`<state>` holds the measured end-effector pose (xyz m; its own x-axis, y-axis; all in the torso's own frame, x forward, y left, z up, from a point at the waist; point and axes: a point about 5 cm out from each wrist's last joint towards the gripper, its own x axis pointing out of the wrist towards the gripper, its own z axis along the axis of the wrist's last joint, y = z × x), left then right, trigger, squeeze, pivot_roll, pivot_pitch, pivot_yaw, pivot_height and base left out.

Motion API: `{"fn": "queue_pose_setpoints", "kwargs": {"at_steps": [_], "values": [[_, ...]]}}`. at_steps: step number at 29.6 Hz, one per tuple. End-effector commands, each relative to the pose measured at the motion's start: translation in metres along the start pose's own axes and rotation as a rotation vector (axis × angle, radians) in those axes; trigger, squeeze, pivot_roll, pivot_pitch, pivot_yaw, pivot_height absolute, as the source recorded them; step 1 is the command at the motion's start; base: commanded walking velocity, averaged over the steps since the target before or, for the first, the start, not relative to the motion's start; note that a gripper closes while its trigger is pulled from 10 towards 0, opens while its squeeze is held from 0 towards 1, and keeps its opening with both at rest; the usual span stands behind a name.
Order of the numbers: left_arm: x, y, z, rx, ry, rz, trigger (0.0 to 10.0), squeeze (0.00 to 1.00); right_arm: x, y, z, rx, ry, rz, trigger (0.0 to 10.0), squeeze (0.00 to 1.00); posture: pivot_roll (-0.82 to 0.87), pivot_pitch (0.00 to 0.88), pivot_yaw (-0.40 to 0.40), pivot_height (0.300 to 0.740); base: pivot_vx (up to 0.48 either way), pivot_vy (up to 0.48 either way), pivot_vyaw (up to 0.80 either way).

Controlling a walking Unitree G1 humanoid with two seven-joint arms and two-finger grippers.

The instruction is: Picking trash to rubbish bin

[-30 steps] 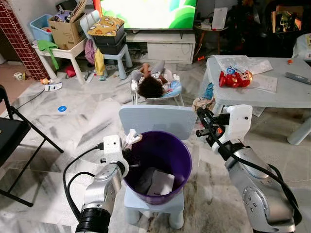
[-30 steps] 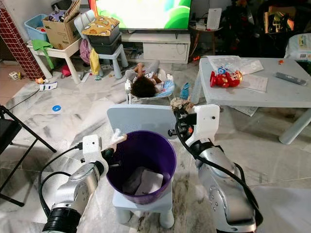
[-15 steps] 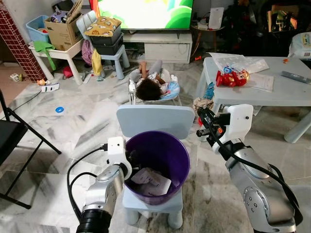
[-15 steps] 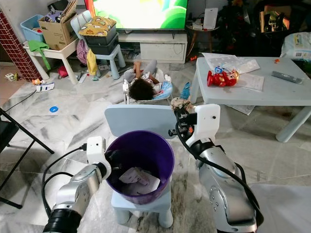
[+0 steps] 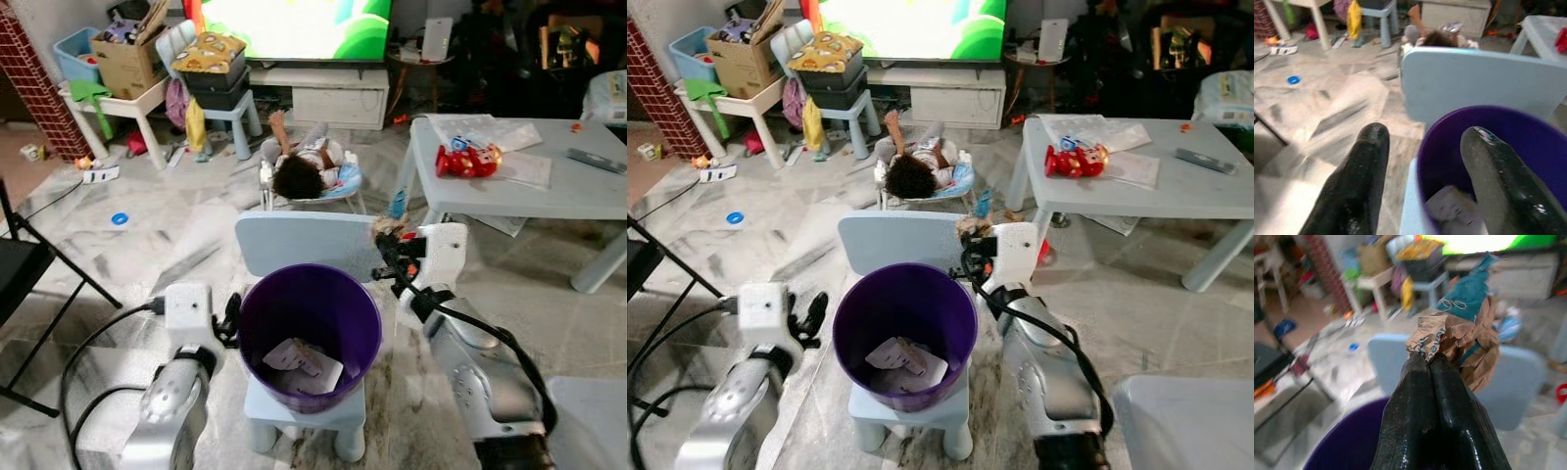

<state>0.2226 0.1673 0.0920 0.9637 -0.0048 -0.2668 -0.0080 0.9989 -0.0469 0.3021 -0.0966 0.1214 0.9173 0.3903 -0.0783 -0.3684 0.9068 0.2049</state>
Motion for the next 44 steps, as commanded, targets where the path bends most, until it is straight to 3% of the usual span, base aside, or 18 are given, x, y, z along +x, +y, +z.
{"fn": "queue_pose_setpoints", "kwargs": {"at_steps": [1,7,16,17,18,19,20,21,22,39,43,44], "values": [[-0.011,0.004,0.001,0.012,0.01,-0.004,10.0,0.0,0.008,0.007,-0.009,-0.02,0.047,0.03,0.0,0.0,0.2,0.029,-0.039,0.74,0.0,0.0,0.0],[-0.03,0.009,-0.006,0.031,0.048,0.009,10.0,0.0,0.017,0.03,-0.031,-0.009,0.166,0.169,0.0,0.0,0.22,0.031,-0.042,0.74,0.0,0.0,0.0],[-0.032,0.005,-0.006,0.03,0.076,-0.046,10.0,0.0,0.012,0.039,-0.047,0.006,0.23,0.234,0.0,0.0,0.21,0.03,-0.029,0.74,0.0,0.0,0.0],[-0.032,0.004,-0.006,0.03,0.078,-0.053,10.0,0.0,0.011,0.039,-0.049,0.001,0.238,0.237,2.8,0.0,0.21,0.03,-0.027,0.74,0.0,0.0,0.0],[-0.031,0.004,-0.005,0.031,0.079,-0.058,10.0,0.0,0.01,0.039,-0.05,-0.002,0.243,0.239,4.3,0.0,0.21,0.03,-0.027,0.74,0.0,0.0,0.0],[-0.03,0.002,-0.005,0.029,0.081,-0.068,10.0,0.0,0.009,0.039,-0.053,-0.007,0.254,0.233,10.0,0.0,0.2,0.031,-0.019,0.74,0.0,0.0,0.0],[-0.03,0.002,-0.005,0.029,0.081,-0.068,10.0,0.0,0.009,0.039,-0.053,-0.007,0.254,0.233,10.0,0.0,0.2,0.031,-0.019,0.74,0.0,0.0,0.0],[-0.028,0.001,-0.004,0.029,0.08,-0.076,10.0,0.0,0.008,0.04,-0.055,0.008,0.257,0.24,10.0,0.35,0.2,0.032,-0.017,0.74,0.0,0.0,0.0],[-0.027,0.0,-0.003,0.029,0.08,-0.078,10.0,0.0,0.007,0.041,-0.055,0.014,0.256,0.244,10.0,1.0,0.2,0.032,-0.017,0.74,0.0,0.0,0.0],[-0.027,-0.003,-0.002,0.029,0.086,-0.091,10.0,0.0,0.005,0.04,-0.054,0.013,0.247,0.231,10.0,1.0,0.19,0.044,-0.016,0.74,0.0,0.0,0.0],[-0.022,-0.002,0.003,0.046,0.059,-0.087,10.0,0.0,0.006,0.033,-0.043,-0.006,0.178,0.179,10.0,1.0,0.18,0.045,-0.015,0.74,0.0,0.0,0.0],[-0.017,-0.005,0.011,0.054,0.012,-0.101,10.0,0.0,0.006,0.026,-0.027,-0.025,0.104,0.14,10.0,1.0,0.17,0.044,-0.014,0.74,0.0,0.0,0.0]]}}
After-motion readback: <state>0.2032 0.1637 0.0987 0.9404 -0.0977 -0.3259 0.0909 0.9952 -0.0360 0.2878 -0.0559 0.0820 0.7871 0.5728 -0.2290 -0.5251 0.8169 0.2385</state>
